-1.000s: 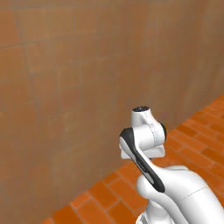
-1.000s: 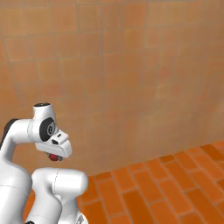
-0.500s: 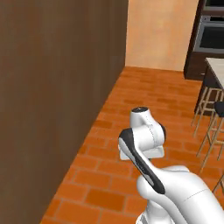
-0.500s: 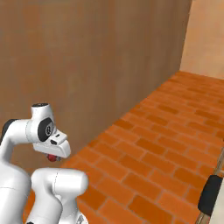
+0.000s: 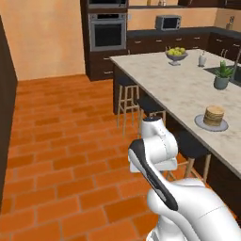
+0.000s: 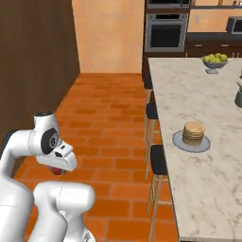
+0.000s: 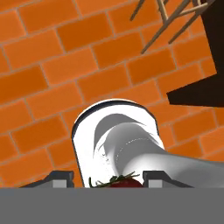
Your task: Take the strawberry from the fridge and place it on top of the pancake, located on the dining counter.
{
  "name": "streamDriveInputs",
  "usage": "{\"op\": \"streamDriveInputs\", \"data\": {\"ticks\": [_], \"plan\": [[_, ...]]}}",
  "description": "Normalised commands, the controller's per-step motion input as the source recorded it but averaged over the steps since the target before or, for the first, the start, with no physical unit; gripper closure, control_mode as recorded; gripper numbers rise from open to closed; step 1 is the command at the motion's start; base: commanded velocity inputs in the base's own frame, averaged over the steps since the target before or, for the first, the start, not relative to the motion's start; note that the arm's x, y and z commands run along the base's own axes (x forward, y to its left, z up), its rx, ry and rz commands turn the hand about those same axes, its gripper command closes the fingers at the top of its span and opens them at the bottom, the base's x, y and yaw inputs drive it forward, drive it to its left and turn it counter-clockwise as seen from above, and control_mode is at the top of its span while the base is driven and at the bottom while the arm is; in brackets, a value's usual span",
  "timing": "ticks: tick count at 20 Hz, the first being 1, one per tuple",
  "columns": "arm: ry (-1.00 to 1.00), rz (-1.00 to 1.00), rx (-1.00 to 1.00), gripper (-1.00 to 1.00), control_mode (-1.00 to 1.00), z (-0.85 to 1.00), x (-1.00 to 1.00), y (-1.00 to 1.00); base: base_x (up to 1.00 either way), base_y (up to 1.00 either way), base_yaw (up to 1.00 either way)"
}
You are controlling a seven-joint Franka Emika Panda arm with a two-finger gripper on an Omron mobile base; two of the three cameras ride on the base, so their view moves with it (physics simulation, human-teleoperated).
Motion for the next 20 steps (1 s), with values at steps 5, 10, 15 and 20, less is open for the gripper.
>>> {"op": "streamDriveInputs", "data": {"ticks": [5,10,15,20], "plan": [[0.00,0.00,0.00,1.00,1.00,0.00,0.00,0.00,0.55,0.35,-0.80],[0.00,0.00,0.00,1.00,1.00,0.00,0.00,0.00,0.48,0.40,-0.79],[0.00,0.00,0.00,1.00,1.00,0.00,0.00,0.00,0.31,0.50,-0.77],[0.00,0.00,0.00,1.00,1.00,0.00,0.00,0.00,0.12,0.39,-0.78]]}}
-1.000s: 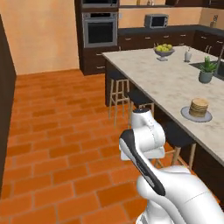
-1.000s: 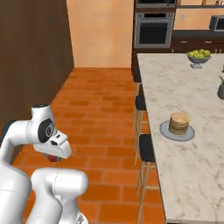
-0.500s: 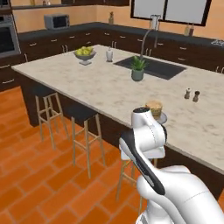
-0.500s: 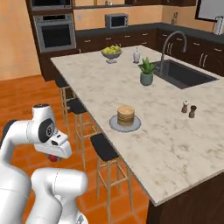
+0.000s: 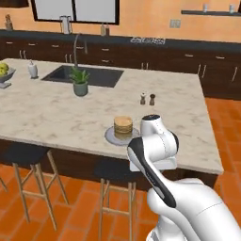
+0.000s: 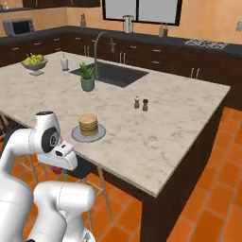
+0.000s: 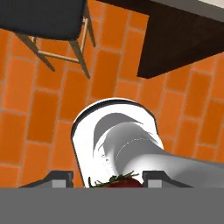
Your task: Take the strawberry from the fridge and place it on top of the pancake, located on the dining counter.
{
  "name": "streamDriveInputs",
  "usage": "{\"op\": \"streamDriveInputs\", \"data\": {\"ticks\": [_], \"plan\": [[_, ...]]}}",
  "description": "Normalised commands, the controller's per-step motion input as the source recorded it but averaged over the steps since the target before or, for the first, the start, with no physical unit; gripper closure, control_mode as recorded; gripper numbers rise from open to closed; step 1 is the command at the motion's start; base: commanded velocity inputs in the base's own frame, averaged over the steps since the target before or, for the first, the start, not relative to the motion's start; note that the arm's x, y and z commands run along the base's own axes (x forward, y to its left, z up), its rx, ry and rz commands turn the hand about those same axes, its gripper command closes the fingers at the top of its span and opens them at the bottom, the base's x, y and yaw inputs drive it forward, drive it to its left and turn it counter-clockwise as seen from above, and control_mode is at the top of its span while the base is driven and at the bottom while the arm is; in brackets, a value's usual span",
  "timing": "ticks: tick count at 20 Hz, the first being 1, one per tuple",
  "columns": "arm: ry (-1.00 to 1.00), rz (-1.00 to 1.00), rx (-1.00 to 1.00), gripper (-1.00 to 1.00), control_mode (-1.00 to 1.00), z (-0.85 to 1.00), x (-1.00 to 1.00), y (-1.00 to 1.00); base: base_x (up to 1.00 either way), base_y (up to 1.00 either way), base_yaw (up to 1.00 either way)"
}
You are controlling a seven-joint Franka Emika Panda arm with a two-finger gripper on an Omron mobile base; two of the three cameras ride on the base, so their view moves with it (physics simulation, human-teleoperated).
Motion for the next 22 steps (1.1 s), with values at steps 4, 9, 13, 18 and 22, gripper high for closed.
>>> {"op": "streamDriveInputs", "data": {"ticks": [4,9,13,18,22], "plan": [[0.00,0.00,0.00,1.00,1.00,0.00,0.00,0.00,0.01,0.46,-0.75],[0.00,0.00,0.00,1.00,1.00,0.00,0.00,0.00,0.00,0.55,-0.71],[0.00,0.00,0.00,1.00,1.00,0.00,0.00,0.00,0.00,0.69,-0.64],[0.00,0.00,0.00,1.00,1.00,0.00,0.00,0.00,0.00,0.70,-0.54],[0.00,0.00,0.00,1.00,1.00,0.00,0.00,0.00,0.03,0.65,-0.35]]}}
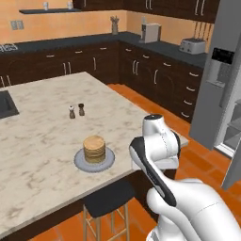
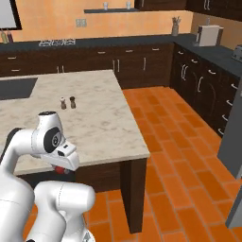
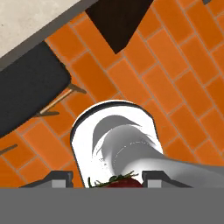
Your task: Take the strawberry from the fridge and place it on top of the pancake, located on the dining counter.
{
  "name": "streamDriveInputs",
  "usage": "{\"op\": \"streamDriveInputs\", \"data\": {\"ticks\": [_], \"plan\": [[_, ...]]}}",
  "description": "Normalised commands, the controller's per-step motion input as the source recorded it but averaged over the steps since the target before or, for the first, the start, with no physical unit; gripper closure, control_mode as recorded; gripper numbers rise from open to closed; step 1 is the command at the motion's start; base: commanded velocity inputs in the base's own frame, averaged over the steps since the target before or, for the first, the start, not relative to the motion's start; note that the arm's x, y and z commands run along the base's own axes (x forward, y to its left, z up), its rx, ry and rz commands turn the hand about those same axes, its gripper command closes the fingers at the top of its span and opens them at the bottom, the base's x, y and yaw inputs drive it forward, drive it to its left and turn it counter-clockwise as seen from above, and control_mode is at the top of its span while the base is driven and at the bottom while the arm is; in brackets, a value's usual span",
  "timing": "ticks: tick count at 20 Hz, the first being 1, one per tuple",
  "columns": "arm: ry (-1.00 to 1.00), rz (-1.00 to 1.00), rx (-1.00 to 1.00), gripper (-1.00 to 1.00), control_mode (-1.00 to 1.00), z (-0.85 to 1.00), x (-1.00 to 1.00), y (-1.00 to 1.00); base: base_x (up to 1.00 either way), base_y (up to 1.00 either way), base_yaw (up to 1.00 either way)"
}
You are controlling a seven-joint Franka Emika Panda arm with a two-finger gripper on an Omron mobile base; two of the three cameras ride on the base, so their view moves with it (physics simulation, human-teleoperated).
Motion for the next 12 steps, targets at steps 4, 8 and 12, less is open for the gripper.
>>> {"op": "streamDriveInputs", "data": {"ticks": [4,8,12], "plan": [[0.00,0.00,0.00,1.00,1.00,0.00,0.00,0.00,0.12,0.73,-0.21],[0.00,0.00,0.00,1.00,1.00,0.00,0.00,0.00,0.52,0.42,-0.04],[0.00,0.00,0.00,1.00,1.00,0.00,0.00,0.00,0.54,0.01,0.00]]}}
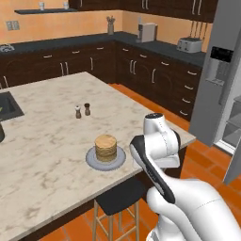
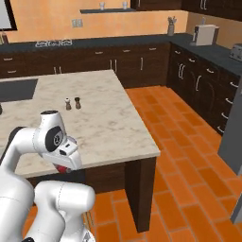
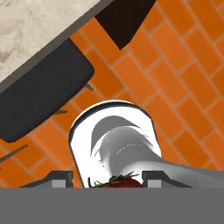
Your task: Take the strawberry from the fridge and place it on top of the pancake, located on the dining counter.
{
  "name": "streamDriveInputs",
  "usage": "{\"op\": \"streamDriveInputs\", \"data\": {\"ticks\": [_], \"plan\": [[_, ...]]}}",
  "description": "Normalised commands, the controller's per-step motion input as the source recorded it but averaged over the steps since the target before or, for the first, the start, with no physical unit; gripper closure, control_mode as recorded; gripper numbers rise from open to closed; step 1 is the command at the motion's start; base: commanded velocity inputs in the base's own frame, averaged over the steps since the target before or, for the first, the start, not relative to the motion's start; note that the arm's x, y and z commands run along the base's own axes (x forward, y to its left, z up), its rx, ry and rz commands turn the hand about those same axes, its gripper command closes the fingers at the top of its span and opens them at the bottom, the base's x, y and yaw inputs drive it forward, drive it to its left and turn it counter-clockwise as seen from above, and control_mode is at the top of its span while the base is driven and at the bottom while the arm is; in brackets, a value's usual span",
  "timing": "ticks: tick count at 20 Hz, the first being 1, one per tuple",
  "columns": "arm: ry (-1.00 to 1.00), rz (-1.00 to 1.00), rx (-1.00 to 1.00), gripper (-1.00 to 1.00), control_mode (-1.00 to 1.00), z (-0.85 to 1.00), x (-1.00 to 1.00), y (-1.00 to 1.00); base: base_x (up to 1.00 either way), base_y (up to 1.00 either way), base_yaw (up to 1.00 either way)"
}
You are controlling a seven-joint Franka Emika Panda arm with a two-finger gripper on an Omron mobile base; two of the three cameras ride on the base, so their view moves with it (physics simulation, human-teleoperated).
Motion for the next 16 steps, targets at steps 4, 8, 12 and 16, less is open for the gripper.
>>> {"op": "streamDriveInputs", "data": {"ticks": [4,8,12,16], "plan": [[0.00,0.00,0.00,1.00,1.00,0.00,0.00,0.00,0.77,0.01,0.03],[0.00,0.00,0.00,1.00,1.00,0.00,0.00,0.00,0.39,0.21,0.25],[0.00,0.00,0.00,1.00,1.00,0.00,0.00,0.00,-0.09,0.49,0.35],[0.00,0.00,0.00,1.00,1.00,0.00,0.00,0.00,-0.19,0.49,0.29]]}}
